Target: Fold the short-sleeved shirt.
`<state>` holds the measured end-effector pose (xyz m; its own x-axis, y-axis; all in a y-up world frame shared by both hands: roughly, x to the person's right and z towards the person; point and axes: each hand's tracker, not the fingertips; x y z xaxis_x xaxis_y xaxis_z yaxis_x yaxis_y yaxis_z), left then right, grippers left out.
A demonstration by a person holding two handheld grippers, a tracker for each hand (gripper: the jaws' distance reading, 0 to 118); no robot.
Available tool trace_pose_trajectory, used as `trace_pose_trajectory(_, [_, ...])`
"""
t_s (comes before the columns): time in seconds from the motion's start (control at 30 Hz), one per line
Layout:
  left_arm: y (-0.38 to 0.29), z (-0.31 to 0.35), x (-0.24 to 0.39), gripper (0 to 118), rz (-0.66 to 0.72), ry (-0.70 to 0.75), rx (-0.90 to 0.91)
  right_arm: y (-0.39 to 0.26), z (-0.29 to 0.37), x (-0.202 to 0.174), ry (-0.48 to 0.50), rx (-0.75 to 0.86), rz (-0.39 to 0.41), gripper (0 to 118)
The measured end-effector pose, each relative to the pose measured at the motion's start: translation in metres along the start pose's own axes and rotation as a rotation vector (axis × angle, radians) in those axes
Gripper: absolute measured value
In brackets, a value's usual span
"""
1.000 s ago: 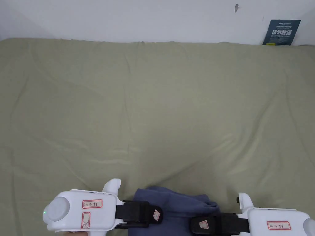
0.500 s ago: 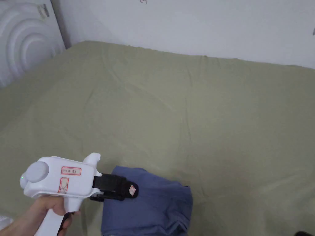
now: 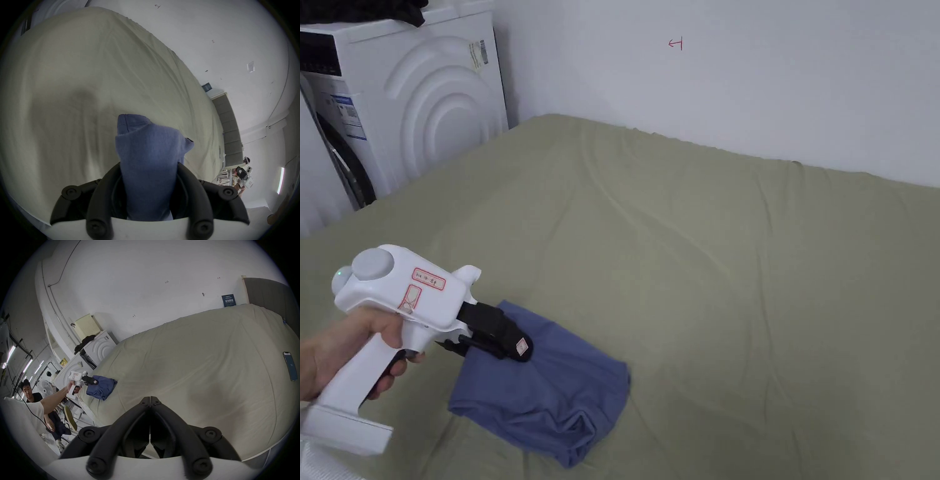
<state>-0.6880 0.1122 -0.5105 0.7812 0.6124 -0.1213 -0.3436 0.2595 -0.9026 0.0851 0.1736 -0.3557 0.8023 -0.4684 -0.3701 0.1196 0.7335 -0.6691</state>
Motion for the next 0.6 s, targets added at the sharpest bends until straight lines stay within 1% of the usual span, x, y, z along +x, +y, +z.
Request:
trace_pose_trajectory(0.03, [0.005, -0.002, 0.000, 37, -0.014, 0.004, -0.012, 0.000, 0.000, 0.001, 0.006, -0.001, -0.010, 0])
trace_pose_trajectory(0.07, [0.009, -0.003, 0.000, 51, -0.037, 0.013, -0.026, 0.000, -0.001, 0.001, 0.006, -0.002, -0.011, 0])
trace_pose_trajectory(0.1, [0.004, -0.003, 0.006, 60, -0.055, 0.024, -0.021, 0.000, -0.002, 0.001, 0.001, -0.005, -0.009, 0])
trace_pose_trajectory(0.13, [0.004, -0.003, 0.008, 60, -0.068, 0.047, -0.007, 0.000, -0.002, 0.001, -0.001, -0.007, -0.009, 0])
trace_pose_trajectory(0.17, [0.006, -0.001, 0.009, 91, -0.068, 0.073, 0.033, 0.001, -0.002, 0.003, 0.004, -0.010, -0.011, 0])
trace_pose_trajectory(0.2, [0.007, 0.002, 0.011, 118, -0.078, 0.104, 0.054, 0.001, -0.002, 0.003, 0.003, -0.010, -0.013, 0])
trace_pose_trajectory(0.23, [-0.010, 0.011, 0.046, 115, -0.113, 0.056, 0.148, 0.001, -0.001, 0.004, 0.005, -0.008, -0.011, 0])
trace_pose_trajectory(0.27, [-0.017, 0.013, 0.058, 117, -0.081, 0.100, 0.116, 0.002, 0.001, 0.006, 0.012, -0.005, -0.011, 0])
trace_pose_trajectory(0.33, [-0.026, 0.018, 0.082, 118, -0.101, 0.130, 0.125, 0.004, 0.004, 0.008, 0.023, 0.008, -0.011, 0])
trace_pose_trajectory(0.37, [-0.029, 0.025, 0.063, 118, -0.144, 0.155, 0.129, 0.006, 0.006, 0.009, 0.030, 0.016, -0.006, 0])
trace_pose_trajectory(0.4, [-0.035, 0.029, 0.071, 117, -0.174, 0.176, 0.135, 0.008, 0.010, 0.010, 0.024, 0.028, 0.002, 0])
trace_pose_trajectory(0.43, [-0.041, 0.031, 0.083, 116, -0.166, 0.223, 0.142, 0.010, 0.013, 0.010, 0.021, 0.038, 0.015, 0])
trace_pose_trajectory(0.47, [-0.050, 0.033, 0.097, 111, -0.146, 0.221, 0.161, 0.012, 0.016, 0.011, 0.029, 0.056, 0.030, 0])
trace_pose_trajectory(0.5, [-0.054, 0.034, 0.090, 93, -0.151, 0.197, 0.175, 0.015, 0.018, 0.011, 0.026, 0.069, 0.036, 0])
trace_pose_trajectory(0.53, [-0.065, 0.035, 0.098, 69, -0.199, 0.144, 0.230, 0.019, 0.021, 0.010, 0.014, 0.080, 0.053, 0])
trace_pose_trajectory(0.57, [-0.075, 0.032, 0.115, 35, -0.227, 0.138, 0.270, 0.022, 0.024, 0.009, -0.010, 0.102, 0.083, 0])
trace_pose_trajectory(0.6, [-0.084, 0.029, 0.133, 0, -0.275, 0.174, 0.310, 0.026, 0.027, 0.007, -0.050, 0.113, 0.106, 0])
